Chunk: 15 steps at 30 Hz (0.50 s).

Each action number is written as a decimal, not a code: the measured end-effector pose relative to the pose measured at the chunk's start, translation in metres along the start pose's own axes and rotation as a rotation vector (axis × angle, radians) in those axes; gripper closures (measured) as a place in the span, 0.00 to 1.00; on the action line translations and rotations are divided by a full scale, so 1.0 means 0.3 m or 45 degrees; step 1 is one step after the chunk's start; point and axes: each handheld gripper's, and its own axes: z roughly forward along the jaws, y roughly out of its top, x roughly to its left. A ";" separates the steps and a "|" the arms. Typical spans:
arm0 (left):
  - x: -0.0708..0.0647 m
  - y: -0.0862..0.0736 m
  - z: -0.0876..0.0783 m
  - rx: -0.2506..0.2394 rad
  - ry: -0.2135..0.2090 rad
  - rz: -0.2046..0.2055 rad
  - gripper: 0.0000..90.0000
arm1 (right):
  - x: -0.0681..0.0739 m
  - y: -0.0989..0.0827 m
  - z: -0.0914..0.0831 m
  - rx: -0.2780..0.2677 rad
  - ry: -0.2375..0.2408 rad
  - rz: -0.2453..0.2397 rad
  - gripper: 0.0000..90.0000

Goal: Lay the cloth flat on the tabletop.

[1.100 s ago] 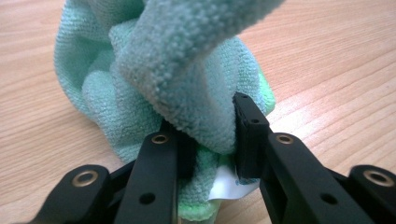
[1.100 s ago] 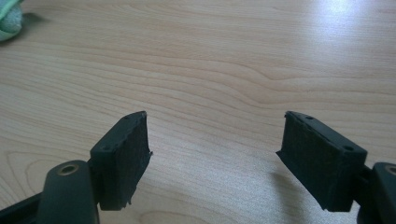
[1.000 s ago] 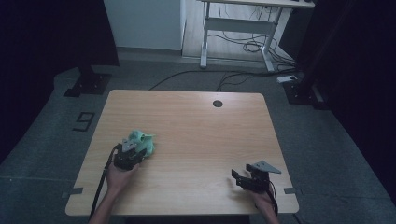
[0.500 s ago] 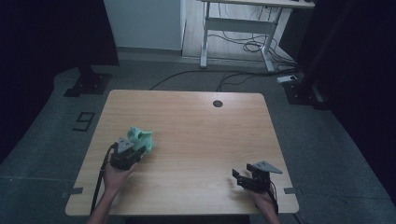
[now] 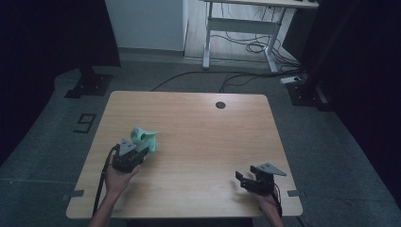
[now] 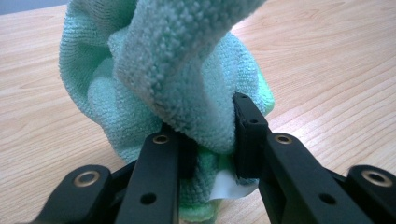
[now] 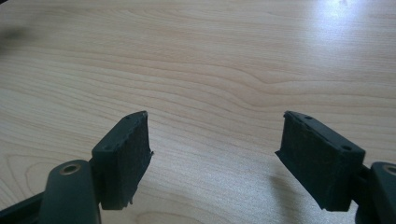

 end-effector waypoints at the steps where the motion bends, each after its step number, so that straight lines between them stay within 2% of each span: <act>1: -0.001 0.001 -0.001 -0.002 -0.002 0.000 0.82 | 0.000 0.000 -0.001 0.000 -0.001 0.001 0.27; 15: -0.065 0.035 0.004 -0.031 -0.053 0.032 0.82 | -0.002 0.000 -0.001 -0.003 -0.001 0.001 0.27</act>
